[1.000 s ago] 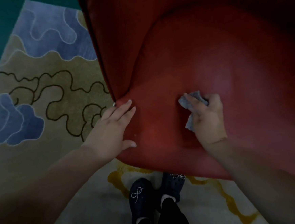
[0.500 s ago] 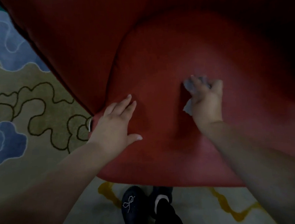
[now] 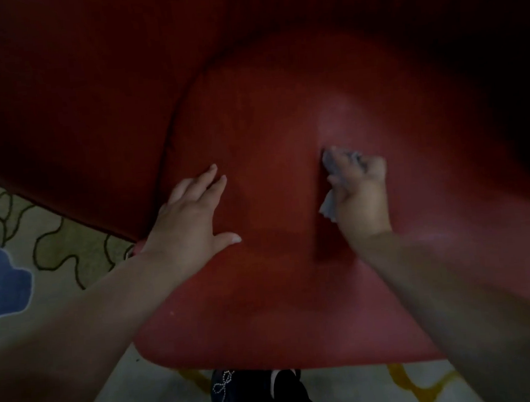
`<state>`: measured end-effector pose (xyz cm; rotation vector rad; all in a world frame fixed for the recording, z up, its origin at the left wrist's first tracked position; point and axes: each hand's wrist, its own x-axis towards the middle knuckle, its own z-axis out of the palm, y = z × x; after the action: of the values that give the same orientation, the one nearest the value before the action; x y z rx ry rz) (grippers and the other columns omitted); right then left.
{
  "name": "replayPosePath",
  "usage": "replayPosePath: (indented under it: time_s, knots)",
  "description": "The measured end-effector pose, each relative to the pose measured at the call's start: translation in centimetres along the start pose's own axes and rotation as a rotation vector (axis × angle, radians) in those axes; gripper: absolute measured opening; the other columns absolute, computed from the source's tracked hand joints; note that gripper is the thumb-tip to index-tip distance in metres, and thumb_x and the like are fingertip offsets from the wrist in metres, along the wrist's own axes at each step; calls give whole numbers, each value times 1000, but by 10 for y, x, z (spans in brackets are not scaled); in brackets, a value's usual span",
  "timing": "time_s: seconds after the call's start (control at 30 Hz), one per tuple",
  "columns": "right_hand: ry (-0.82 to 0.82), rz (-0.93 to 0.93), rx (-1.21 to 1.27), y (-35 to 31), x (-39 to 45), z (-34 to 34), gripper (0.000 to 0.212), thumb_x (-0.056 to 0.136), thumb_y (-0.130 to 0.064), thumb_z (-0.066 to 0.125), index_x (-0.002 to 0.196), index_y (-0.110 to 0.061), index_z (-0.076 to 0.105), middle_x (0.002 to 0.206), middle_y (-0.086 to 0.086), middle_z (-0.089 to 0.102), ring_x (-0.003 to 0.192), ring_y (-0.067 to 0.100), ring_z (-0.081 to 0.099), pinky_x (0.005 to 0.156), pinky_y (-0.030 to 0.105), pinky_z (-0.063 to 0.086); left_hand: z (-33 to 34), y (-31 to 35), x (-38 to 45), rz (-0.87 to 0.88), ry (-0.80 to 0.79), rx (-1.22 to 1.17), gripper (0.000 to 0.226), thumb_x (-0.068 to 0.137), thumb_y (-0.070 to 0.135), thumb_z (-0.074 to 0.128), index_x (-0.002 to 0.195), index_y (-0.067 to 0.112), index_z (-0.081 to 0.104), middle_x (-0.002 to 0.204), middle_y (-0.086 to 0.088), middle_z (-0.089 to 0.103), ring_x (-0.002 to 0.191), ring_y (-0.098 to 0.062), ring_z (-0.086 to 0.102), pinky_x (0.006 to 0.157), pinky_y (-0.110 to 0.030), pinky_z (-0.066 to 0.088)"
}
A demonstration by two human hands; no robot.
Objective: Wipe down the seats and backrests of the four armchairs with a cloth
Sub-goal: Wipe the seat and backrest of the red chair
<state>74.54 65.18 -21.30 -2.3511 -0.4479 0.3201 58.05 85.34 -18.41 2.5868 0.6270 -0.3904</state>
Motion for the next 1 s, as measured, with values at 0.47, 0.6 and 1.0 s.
replayPosePath:
  time_s: [0.47,0.6,1.0]
  knots:
    - [-21,121,273,-76,-15,-78,45,92,-13,58,121,-46,56,104,-24,35,99,10,55,94,36,51,-95,63,-22,-13,74,-39,69,89,33,63,149,18,32,154,1,28,137,-20,24,115,-32,26]
    - [40,120,345,-132,-11,-108,43,91,-16,59,123,-45,56,105,-28,33,96,-4,50,95,20,46,-157,90,-48,7,208,-39,65,88,30,64,146,16,38,144,1,40,129,-18,32,109,-28,28]
    - [44,162,487,-255,-15,-150,43,91,-19,60,118,-52,56,107,-21,39,95,-6,52,84,8,45,-311,89,-90,136,362,-28,63,84,27,69,141,13,46,136,0,48,127,-21,38,111,-31,25]
